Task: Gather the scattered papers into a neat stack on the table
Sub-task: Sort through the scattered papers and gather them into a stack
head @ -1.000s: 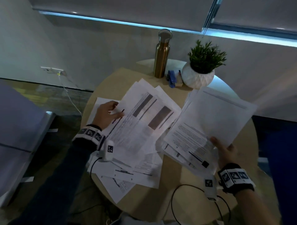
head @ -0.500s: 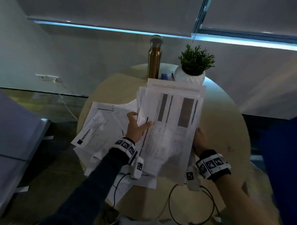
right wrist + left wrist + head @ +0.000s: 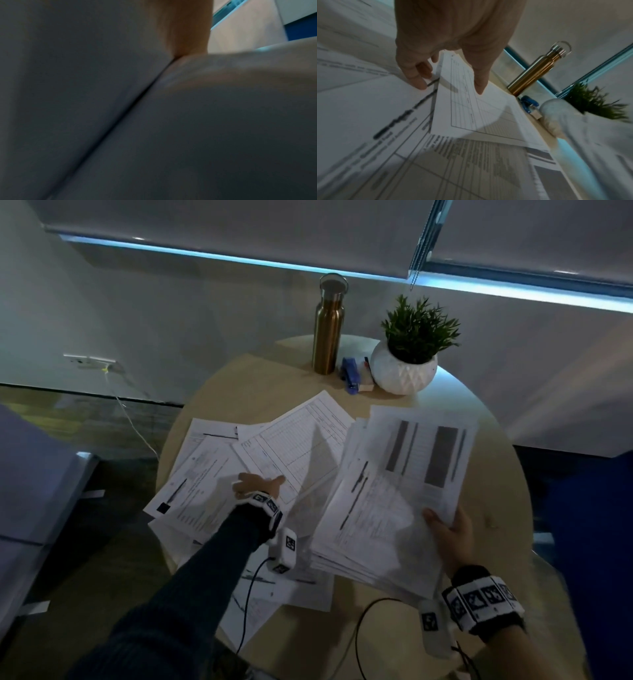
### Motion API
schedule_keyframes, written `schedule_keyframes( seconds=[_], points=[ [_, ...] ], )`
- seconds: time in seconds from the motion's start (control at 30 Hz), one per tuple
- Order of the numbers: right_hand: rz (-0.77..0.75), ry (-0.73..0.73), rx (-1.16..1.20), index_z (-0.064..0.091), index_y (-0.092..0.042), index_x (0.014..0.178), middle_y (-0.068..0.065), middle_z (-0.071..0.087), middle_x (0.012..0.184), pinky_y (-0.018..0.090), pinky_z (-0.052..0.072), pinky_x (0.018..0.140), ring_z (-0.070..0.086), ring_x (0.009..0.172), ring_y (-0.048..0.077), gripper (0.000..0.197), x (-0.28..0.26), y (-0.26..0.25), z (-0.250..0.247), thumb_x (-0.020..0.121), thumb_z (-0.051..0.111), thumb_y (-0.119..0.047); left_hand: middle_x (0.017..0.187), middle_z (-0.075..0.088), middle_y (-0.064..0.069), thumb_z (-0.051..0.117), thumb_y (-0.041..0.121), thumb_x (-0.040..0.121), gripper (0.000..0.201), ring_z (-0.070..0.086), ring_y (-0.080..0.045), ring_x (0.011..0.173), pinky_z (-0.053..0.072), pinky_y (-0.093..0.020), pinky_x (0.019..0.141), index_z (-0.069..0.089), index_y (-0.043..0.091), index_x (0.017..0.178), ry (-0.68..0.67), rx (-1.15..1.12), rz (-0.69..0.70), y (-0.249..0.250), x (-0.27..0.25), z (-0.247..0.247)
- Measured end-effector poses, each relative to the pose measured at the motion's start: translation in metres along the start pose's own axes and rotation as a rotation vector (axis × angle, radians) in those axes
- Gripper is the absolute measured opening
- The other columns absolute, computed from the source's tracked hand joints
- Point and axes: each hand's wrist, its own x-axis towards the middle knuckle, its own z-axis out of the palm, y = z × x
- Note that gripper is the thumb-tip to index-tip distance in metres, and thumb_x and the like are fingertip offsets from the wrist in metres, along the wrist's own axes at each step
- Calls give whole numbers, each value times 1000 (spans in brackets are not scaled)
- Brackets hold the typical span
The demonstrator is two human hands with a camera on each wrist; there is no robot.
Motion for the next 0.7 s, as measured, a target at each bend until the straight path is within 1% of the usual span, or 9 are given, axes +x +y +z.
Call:
schedule_keyframes(
  seconds=[0.13, 0.23, 0.3, 0.37, 0.5, 0.57, 0.63, 0.67, 0.7],
  points=[
    [40, 86, 22, 59, -8, 105, 3, 65, 87, 14, 54, 52, 62, 87, 31, 20, -5, 10, -15, 86, 60, 0, 151, 17, -20, 56, 73, 71, 118, 18, -38, 140, 21, -49, 113, 6, -7, 142, 39, 154, -36, 13, 28, 15],
    [82, 104, 33, 59, -5, 110, 10, 66, 95, 28, 56, 63, 62, 91, 33, 24, -9, 16, -26, 87, 60, -1, 146, 28, -17, 54, 68, 75, 98, 25, -33, 136, 24, -43, 110, 24, 0, 138, 48, 163, -36, 17, 29, 19],
    [114, 118, 23, 57, -1, 118, 20, 65, 108, 39, 53, 77, 62, 96, 36, 30, -9, 18, -33, 88, 59, -3, 142, 37, -17, 55, 52, 83, 72, 33, -30, 131, 28, -38, 107, 38, 2, 132, 93, 50, 1, 14, 22, 19],
    [135, 128, 20, 55, -2, 122, 22, 63, 114, 44, 51, 84, 61, 102, 38, 35, -9, 19, -40, 88, 60, -5, 133, 50, -21, 57, 30, 88, 47, 47, -33, 121, 36, -37, 100, 50, -2, 122, 67, -231, 99, 6, 18, 20],
    [172, 138, 27, 54, -5, 124, 20, 63, 115, 37, 52, 76, 60, 103, 38, 36, -8, 15, -49, 89, 59, -10, 144, 42, -18, 49, 25, 93, 54, 41, -36, 129, 31, -40, 109, 37, -2, 138, 124, -635, 116, -15, -3, 21],
    [184, 141, 16, 54, -7, 125, 18, 63, 115, 33, 51, 73, 60, 102, 37, 37, -7, 15, -51, 89, 59, -12, 144, 40, -17, 45, 25, 95, 54, 41, -36, 128, 33, -41, 108, 34, -4, 139, 120, -734, 30, -29, -23, 36],
    [211, 156, -5, 54, -10, 125, 16, 63, 115, 42, 52, 80, 60, 103, 36, 38, -5, 16, -50, 88, 61, -15, 129, 53, -18, 44, 29, 94, 49, 54, -40, 110, 51, -46, 84, 45, -6, 129, -74, -888, -174, -39, -49, 50],
    [226, 163, -18, 54, -12, 124, 16, 63, 116, 46, 51, 85, 60, 103, 36, 38, -5, 16, -49, 87, 61, -17, 115, 60, -19, 46, 31, 93, 45, 59, -38, 96, 53, -43, 72, 52, -5, 118, -252, -994, -275, -43, -63, 55],
    [236, 169, -27, 54, -12, 124, 16, 63, 116, 49, 50, 88, 60, 104, 37, 38, -4, 16, -48, 87, 62, -18, 100, 63, -19, 49, 35, 91, 43, 60, -34, 84, 52, -40, 68, 58, -5, 107, -445, -1013, -346, -46, -79, 56]
  ],
)
